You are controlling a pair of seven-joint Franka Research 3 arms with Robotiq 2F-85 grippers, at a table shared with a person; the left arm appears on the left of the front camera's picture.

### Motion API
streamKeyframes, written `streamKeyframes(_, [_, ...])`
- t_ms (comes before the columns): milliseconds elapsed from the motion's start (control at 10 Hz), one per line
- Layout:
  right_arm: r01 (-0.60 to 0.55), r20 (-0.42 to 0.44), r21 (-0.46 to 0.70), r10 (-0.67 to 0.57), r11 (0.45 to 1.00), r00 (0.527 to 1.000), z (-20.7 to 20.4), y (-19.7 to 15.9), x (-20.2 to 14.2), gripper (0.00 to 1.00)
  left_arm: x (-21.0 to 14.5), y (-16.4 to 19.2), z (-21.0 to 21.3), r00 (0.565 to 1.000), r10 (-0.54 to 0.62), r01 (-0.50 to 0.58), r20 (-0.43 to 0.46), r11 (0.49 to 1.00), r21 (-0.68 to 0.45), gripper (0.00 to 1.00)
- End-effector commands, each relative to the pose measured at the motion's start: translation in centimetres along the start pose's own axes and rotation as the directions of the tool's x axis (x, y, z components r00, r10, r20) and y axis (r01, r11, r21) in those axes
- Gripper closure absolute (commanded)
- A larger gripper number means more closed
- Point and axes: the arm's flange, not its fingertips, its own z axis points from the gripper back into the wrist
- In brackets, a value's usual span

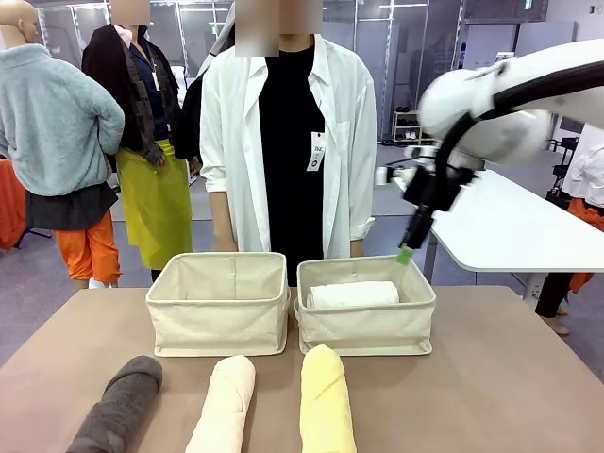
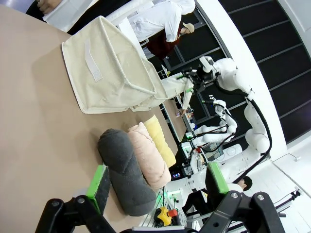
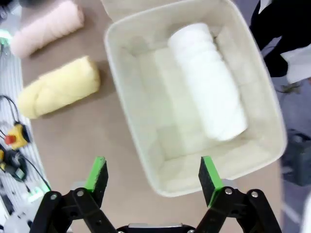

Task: Divide the towels into two baskets.
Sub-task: Pick up one hotel-folded towel from the bottom of the table and place it in the Fabric basket indicated by the person.

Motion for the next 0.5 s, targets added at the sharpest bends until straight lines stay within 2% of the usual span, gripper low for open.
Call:
streamKeyframes(0, [0.131, 0.191, 0.101, -0.149, 0.986, 0.97, -0.6, 2.5, -7.2, 0.06, -0.2, -0.1, 0.2, 1.0, 0.0, 0.0, -0.003, 1.0, 0.003, 0.0])
streamKeyframes(100, [0.206, 0.29, 0.18, -0.252, 0.962, 0.923, 0.0, 3.5, -11.9, 0.06, -0.2, -0.1, 0.2, 1.0, 0.0, 0.0, -0.003, 1.0, 0.003, 0.0])
streamKeyframes(200, [0.268, 0.348, 0.25, -0.344, 0.931, 0.872, 0.4, 4.4, -15.8, 0.06, -0.2, -0.1, 0.2, 1.0, 0.0, 0.0, -0.003, 1.0, 0.003, 0.0])
streamKeyframes(400, [0.373, 0.453, 0.374, -0.519, 0.849, 0.725, 1.5, 4.8, -24.7, 0.06, -0.2, -0.1, 0.2, 1.0, 0.0, 0.0, -0.003, 1.0, 0.003, 0.0])
